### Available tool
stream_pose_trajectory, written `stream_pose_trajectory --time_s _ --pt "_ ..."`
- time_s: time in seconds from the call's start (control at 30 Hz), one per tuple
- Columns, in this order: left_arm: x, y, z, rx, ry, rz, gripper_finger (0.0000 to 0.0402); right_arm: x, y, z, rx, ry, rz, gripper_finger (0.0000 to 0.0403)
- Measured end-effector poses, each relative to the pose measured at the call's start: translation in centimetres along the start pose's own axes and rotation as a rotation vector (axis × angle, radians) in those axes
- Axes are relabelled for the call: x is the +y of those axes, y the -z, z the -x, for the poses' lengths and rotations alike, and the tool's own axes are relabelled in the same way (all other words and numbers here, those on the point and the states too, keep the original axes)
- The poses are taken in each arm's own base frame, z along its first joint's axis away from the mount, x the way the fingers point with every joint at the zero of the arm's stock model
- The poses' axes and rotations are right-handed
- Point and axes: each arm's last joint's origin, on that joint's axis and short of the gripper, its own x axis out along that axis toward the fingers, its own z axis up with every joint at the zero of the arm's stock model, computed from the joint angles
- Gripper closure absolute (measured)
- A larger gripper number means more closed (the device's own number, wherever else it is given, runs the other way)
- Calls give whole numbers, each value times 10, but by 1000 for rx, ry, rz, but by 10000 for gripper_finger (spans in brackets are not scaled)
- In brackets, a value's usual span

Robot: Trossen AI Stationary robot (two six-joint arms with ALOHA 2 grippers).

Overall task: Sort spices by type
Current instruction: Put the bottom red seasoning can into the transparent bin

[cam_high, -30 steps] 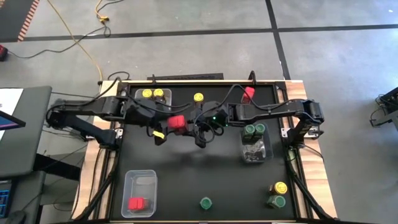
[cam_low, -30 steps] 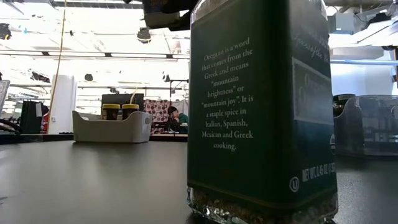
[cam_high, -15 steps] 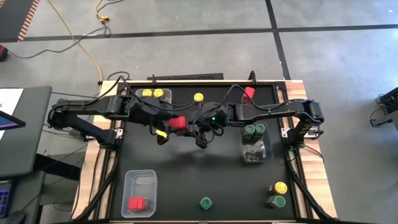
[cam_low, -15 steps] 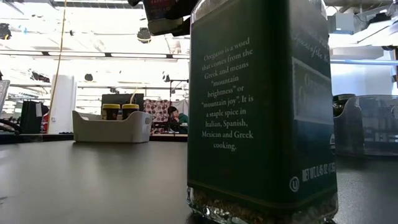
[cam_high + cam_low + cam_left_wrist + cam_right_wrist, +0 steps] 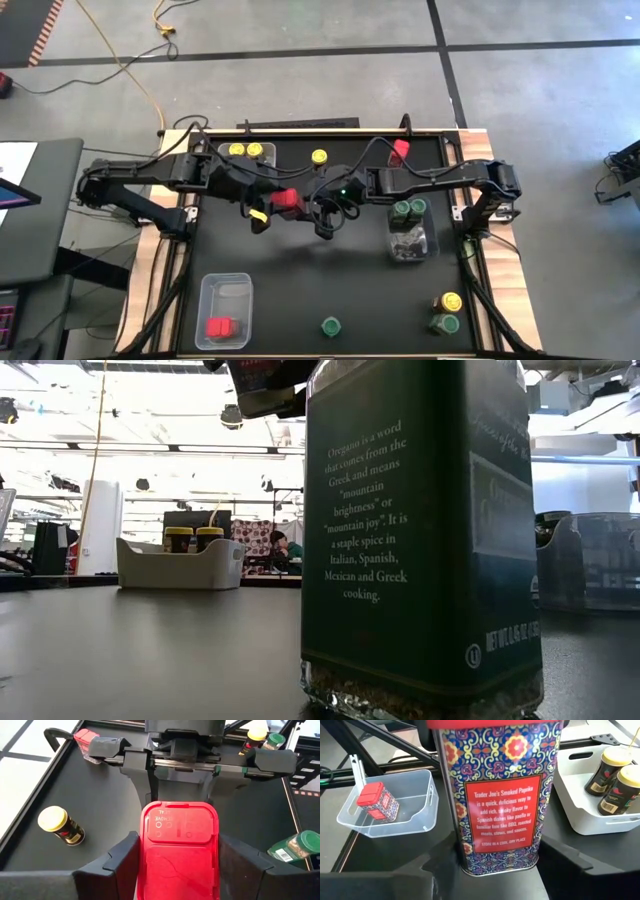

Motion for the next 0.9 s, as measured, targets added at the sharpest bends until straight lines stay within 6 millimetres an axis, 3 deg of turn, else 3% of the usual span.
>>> stream_pose_trajectory --time_s 0.53,0.9 --pt "1 1 0 9 -13 -16 187 -9 -1 0 5 20 -77 123" --pt "3 6 6 45 -40 -18 174 -14 6 4 90 47 -98 16"
